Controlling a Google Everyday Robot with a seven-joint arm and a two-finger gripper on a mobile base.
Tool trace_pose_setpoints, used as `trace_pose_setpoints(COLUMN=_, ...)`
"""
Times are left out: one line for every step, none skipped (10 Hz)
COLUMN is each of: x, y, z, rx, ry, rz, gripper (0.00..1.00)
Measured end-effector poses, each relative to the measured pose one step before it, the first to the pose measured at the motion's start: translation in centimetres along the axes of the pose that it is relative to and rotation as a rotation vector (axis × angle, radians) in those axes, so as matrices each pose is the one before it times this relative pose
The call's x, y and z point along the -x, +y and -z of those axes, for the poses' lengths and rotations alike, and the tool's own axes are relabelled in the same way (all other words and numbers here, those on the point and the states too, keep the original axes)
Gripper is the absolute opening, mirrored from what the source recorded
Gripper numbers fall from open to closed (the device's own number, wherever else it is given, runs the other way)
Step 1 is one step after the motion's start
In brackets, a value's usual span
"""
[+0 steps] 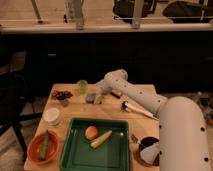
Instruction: Place sponge in plastic cup
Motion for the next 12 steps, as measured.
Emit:
trace_pose_setpoints(x=-0.005, y=-0.083, z=-0.716, rx=0.01467, ry=-0.01201, rz=-0.00953, gripper=0.80)
trace_pose_setpoints(x=-0.235, y=0.001, z=-0.666, rx=0.01556, ry=-0.01004, rz=-0.01286, gripper=0.80)
trace_pose_setpoints(x=-0.332, y=0.019, z=-0.449, rx=0.01122, ry=-0.00608, rz=-0.01292, gripper=0.80)
trace_pose_setpoints(x=-0.373, y=-0.007, z=-0.356, rx=0.01095, ry=-0.00220, rz=-0.01204, gripper=0.80)
trace_pose_setpoints(x=-0.098, y=0.087, z=-0.308, rx=0.01011, ry=0.00024, rz=-0.00559, gripper=0.80)
trace_pose_setpoints(x=0.015, y=0.164, z=-0.337, rx=0.01472, ry=0.00325, rz=-0.00460, gripper=0.80)
trace_pose_setpoints(x=-0.022, y=0.120, z=-0.085, rx=0.00743, ry=0.00284, rz=-0.00130, gripper=0.80)
trace_pose_setpoints(x=-0.084, y=0.168, z=-0.040, rx=0.00760, ry=0.00399, rz=-0.00090, gripper=0.80)
trace_pose_setpoints(x=-0.124, y=0.182, z=0.028, rx=0.00717, ry=0.00489, rz=-0.00337, gripper=0.80)
trace_pose_setpoints(x=0.014, y=0.321, z=0.091, rx=0.00882, ry=0.00347, rz=0.00152, gripper=0.80)
trace_pose_setpoints(x=0.095, y=0.286, z=0.012, rx=0.00552, ry=0.00140, rz=0.00460, gripper=0.77)
trace_pose_setpoints(x=0.004, y=0.354, z=0.137, rx=0.00536, ry=0.00168, rz=0.00724, gripper=0.66)
